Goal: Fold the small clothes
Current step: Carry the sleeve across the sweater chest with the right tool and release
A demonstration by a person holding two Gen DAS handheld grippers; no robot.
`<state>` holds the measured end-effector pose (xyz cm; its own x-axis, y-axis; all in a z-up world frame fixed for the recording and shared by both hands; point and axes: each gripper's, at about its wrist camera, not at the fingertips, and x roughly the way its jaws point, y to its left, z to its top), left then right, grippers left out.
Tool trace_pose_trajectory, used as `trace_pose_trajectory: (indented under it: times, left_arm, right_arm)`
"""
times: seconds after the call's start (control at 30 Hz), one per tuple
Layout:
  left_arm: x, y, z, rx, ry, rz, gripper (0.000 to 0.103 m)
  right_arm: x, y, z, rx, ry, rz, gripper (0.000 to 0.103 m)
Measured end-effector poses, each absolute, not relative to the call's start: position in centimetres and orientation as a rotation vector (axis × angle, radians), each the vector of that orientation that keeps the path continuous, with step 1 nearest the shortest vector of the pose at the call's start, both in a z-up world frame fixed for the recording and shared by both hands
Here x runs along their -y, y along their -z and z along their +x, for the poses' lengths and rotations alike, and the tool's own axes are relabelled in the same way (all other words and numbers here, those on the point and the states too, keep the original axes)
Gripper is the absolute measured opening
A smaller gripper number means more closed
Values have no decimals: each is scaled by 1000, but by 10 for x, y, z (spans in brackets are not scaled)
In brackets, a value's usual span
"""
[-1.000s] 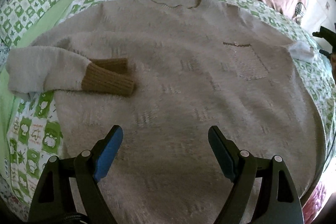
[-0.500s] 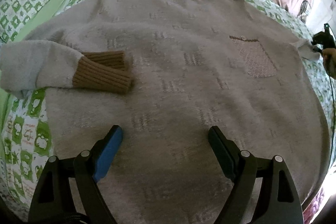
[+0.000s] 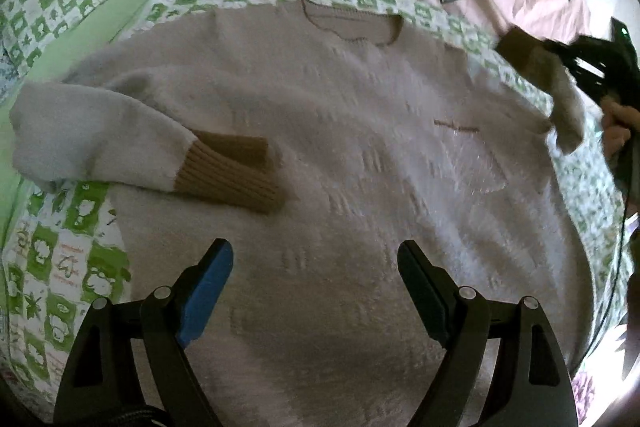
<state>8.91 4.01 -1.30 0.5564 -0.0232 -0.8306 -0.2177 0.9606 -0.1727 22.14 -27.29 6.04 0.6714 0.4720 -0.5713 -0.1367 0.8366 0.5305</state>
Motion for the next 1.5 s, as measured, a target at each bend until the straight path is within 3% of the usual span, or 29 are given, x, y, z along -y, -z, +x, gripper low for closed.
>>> trace_pose_trajectory:
  times: [0.27,0.5,0.7,1.03,1.13,1.17,1.2,1.23,1.43,1.5]
  left_arm:
    - [-73,-3,77,-903,-43,-385,85]
    - [-97,-5,78,-873,-11,-436,85]
    - [-107,-3,108,-873,40,-461,85]
    - [-130,29,221,-983,101,-681,86]
    - [-131,37,239,-980,100,-677,76]
    - [-129,35,240,-957,105,-653,53]
    - [-125,34,241,-943,123,-629,10]
    - [-122,34,242,-954,146,-615,5]
    - [-135,-11,178,-705,88,-533,7]
    - [-142,-5,172,-729,90,-527,14]
  right_arm:
    - [99,-31,206,-853,-717,413,8]
    - [24,12,195,-965,-850,362,8]
    - [26,36,187,-1092,-873,339,12]
    - [131,18,151,-982,-694,435,15]
    - [157,17,139,-971,-617,463,17]
    - [164,17,136,-966,-596,475,17]
    - [169,17,133,-963,-585,484,17]
    - [173,16,131,-958,-575,493,18]
    - [198,5,121,-900,-534,505,18]
    - [206,2,119,-884,-506,491,18]
